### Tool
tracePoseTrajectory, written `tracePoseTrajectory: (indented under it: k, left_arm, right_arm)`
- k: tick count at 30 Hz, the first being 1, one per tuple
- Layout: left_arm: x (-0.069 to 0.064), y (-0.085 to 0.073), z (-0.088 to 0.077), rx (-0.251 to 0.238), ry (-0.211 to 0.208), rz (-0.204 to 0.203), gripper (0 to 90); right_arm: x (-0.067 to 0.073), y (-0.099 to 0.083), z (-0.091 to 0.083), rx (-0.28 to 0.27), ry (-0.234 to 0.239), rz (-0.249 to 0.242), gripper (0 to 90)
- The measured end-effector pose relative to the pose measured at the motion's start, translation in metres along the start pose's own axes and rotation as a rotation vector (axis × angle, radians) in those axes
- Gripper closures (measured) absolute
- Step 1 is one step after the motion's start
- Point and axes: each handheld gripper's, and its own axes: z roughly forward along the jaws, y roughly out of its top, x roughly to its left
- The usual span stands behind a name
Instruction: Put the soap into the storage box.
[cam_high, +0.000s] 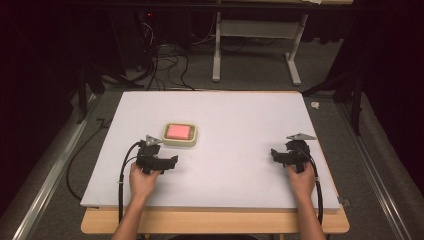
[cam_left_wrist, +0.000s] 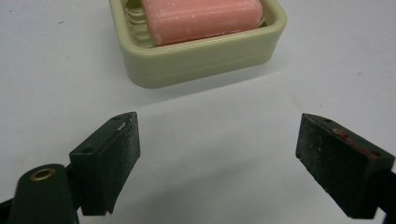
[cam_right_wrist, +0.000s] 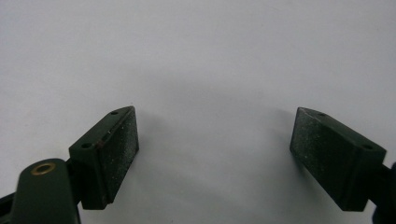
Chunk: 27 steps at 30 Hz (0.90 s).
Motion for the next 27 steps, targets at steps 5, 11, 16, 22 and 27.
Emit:
tracePoseTrajectory:
  k: [5,11,16,22,27]
  left_arm:
    - [0.0,-0.001,0.006,0.01,0.004,0.001,14.5]
    - [0.0,-0.001,0.012,0.018,0.008,0.001,14.5]
    - [0.0,-0.001,0.017,0.025,0.017,0.002,14.5]
    - [-0.001,-0.002,0.023,0.03,0.034,0.015,14.5]
    - [-0.002,-0.002,0.025,0.03,0.037,0.016,14.5]
  right_arm:
    - [0.0,0.0,0.0,0.0,0.0,0.0,16.0]
    - [0.0,0.0,0.0,0.0,0.0,0.0,16.0]
    - [0.0,0.0,0.0,0.0,0.0,0.0,16.0]
    - [0.0,0.0,0.0,0.0,0.0,0.0,16.0]
    - [0.0,0.0,0.0,0.0,0.0,0.0,15.9]
